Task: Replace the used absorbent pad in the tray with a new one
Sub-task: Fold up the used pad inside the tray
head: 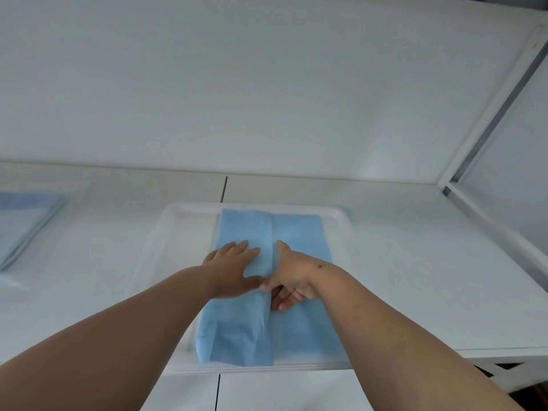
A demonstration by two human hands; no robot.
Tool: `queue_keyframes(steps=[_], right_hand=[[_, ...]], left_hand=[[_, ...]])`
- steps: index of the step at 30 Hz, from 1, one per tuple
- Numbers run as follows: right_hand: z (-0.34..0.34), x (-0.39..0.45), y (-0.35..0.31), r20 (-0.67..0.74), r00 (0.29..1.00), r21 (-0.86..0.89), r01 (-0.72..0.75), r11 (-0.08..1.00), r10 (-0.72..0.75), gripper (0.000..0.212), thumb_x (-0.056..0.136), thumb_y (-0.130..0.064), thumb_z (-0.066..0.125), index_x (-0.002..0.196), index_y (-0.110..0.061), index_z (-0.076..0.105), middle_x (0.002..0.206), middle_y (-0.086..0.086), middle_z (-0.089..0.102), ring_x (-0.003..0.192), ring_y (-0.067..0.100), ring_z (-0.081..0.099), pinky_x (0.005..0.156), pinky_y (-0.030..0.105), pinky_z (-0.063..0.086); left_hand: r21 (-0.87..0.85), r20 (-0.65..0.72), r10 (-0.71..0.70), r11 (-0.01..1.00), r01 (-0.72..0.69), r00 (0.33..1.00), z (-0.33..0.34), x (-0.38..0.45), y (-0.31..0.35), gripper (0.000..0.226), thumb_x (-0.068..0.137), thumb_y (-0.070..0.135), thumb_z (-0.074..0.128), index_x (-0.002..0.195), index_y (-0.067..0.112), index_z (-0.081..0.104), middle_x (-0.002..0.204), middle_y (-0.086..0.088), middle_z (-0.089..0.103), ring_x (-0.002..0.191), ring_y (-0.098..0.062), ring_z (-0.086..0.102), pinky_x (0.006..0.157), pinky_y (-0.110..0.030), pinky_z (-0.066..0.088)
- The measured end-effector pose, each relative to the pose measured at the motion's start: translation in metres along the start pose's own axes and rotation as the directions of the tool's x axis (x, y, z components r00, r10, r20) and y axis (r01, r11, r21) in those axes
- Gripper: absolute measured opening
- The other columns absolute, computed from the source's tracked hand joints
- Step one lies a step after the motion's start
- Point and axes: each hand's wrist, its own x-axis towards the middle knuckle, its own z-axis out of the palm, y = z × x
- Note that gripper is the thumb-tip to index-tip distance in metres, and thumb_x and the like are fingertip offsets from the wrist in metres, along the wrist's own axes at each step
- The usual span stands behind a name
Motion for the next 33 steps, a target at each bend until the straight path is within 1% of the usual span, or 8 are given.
queue_keyframes(steps=[3,9,14,18,22,25,28,33], right_hand=[[0.002,-0.004,0.003,0.013,1.000,0.013,0.017,1.000,-0.017,0.110,0.084,0.010,0.063,0.151,-0.034,-0.012,0.089,0.020,0.065,0.062,0.024,0.064,0.062,0.036,0.057],[-0.004,-0.005,0.004,-0.055,0.998,0.069,0.048,0.996,-0.044,0.097,0.085,0.013,0.056,0.154,-0.027,0.000,0.072,0.013,0.059,0.047,0.016,0.060,0.048,0.029,0.056],[-0.002,-0.005,0.011,-0.003,1.000,0.035,0.012,0.999,-0.012,0.093,0.087,0.011,0.053,0.154,-0.027,0.000,0.080,0.015,0.059,0.052,0.020,0.061,0.058,0.034,0.057],[-0.003,-0.003,0.011,-0.048,0.998,0.042,0.040,0.998,-0.038,0.089,0.086,0.010,0.052,0.154,-0.025,0.005,0.082,0.016,0.057,0.055,0.022,0.060,0.065,0.040,0.058],[-0.003,-0.004,0.009,-0.017,0.999,0.034,0.034,0.999,-0.033,0.101,0.082,0.008,0.065,0.153,-0.030,0.004,0.090,0.020,0.061,0.060,0.025,0.063,0.071,0.043,0.060],[0.000,-0.006,0.007,0.000,1.000,-0.035,0.027,0.999,-0.027,0.110,0.080,0.013,0.066,0.153,-0.032,-0.002,0.088,0.018,0.061,0.059,0.022,0.064,0.066,0.037,0.060],[-0.001,-0.007,0.005,-0.028,0.999,-0.081,0.029,0.996,-0.031,0.104,0.083,0.013,0.060,0.154,-0.031,-0.002,0.090,0.018,0.059,0.055,0.021,0.063,0.059,0.032,0.059],[-0.006,-0.010,0.003,-0.003,1.000,-0.061,-0.023,0.998,0.023,0.100,0.082,0.008,0.065,0.153,-0.019,0.000,0.073,0.017,0.058,0.047,0.018,0.059,0.048,0.027,0.055]], left_hand=[[0.042,-0.024,-0.002,0.999,0.003,1.000,0.005,-0.001,0.004,0.074,0.091,0.064,0.036,0.152,0.036,0.005,0.162,0.005,-0.004,0.149,-0.019,-0.006,0.120,-0.042,0.000],[0.070,-0.013,0.003,0.998,-0.002,1.000,0.002,-0.002,0.007,0.076,0.090,0.068,0.033,0.152,0.038,0.002,0.162,0.008,-0.008,0.149,-0.019,-0.010,0.120,-0.045,-0.001],[0.114,0.025,0.013,0.993,-0.016,1.000,0.008,-0.002,0.009,0.081,0.086,0.074,0.029,0.152,0.038,-0.002,0.161,0.008,-0.011,0.148,-0.019,-0.013,0.119,-0.049,-0.002],[0.118,0.037,-0.009,0.993,0.004,0.999,0.014,0.000,0.010,0.080,0.087,0.075,0.025,0.151,0.039,-0.005,0.161,0.009,-0.014,0.148,-0.019,-0.016,0.119,-0.049,-0.004],[0.143,0.040,-0.019,0.990,0.013,0.999,0.015,0.001,0.011,0.077,0.089,0.070,0.026,0.151,0.038,-0.008,0.160,0.009,-0.016,0.148,-0.019,-0.016,0.119,-0.049,-0.004],[0.141,0.039,-0.022,0.990,0.017,0.999,0.018,0.001,0.012,0.079,0.088,0.071,0.026,0.151,0.039,-0.009,0.160,0.010,-0.018,0.147,-0.019,-0.017,0.119,-0.050,-0.005],[0.134,0.047,-0.030,0.991,0.023,0.998,0.018,0.002,0.013,0.083,0.086,0.075,0.026,0.151,0.039,-0.010,0.160,0.010,-0.019,0.147,-0.019,-0.019,0.118,-0.051,-0.006],[0.121,0.039,-0.035,0.992,0.030,0.999,0.016,0.002,0.014,0.081,0.088,0.071,0.029,0.151,0.037,-0.010,0.160,0.009,-0.018,0.147,-0.018,-0.017,0.119,-0.050,-0.004]])
